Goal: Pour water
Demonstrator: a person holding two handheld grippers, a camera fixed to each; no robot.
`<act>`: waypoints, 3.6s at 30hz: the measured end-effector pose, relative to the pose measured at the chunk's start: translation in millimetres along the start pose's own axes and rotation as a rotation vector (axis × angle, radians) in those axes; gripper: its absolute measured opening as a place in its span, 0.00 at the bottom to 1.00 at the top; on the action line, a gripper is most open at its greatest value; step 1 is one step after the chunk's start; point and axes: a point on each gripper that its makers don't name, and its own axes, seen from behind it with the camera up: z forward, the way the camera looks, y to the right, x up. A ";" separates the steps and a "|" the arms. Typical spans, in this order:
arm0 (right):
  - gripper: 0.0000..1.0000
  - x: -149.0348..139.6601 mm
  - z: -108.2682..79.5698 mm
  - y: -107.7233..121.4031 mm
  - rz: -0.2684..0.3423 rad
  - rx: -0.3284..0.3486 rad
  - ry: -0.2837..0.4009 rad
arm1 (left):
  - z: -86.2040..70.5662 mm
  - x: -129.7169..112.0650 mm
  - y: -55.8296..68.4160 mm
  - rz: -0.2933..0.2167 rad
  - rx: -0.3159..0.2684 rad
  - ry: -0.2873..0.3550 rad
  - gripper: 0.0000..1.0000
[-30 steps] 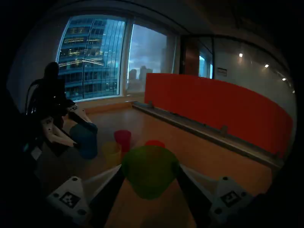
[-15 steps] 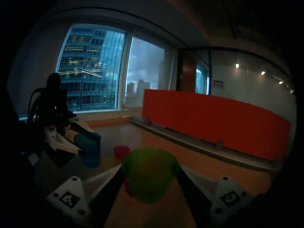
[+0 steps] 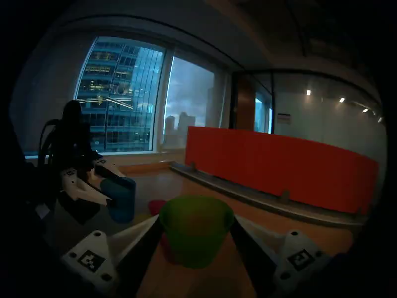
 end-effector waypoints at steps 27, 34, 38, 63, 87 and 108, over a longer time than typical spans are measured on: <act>0.92 -5.2 7.1 -42.9 -0.001 0.104 -0.007 | -0.1 67.3 -14.6 0.265 0.066 0.055 0.88; 0.92 -4.1 12.3 -60.5 0.006 0.142 0.000 | -1.0 94.8 -16.1 0.371 0.086 0.074 0.88; 0.92 -1.4 14.9 -70.3 0.008 0.166 0.006 | -1.0 108.5 -17.4 0.421 0.094 0.086 0.88; 0.92 8.6 23.3 -98.4 0.011 0.242 0.029 | 0.1 141.9 -21.6 0.595 0.115 0.088 0.88; 0.92 9.0 30.6 -120.1 0.009 0.294 0.036 | -4.7 167.1 -8.9 0.794 0.131 0.109 0.88; 0.92 8.9 37.5 -126.0 0.011 0.311 0.047 | -3.6 186.8 -7.0 0.952 0.154 0.103 0.88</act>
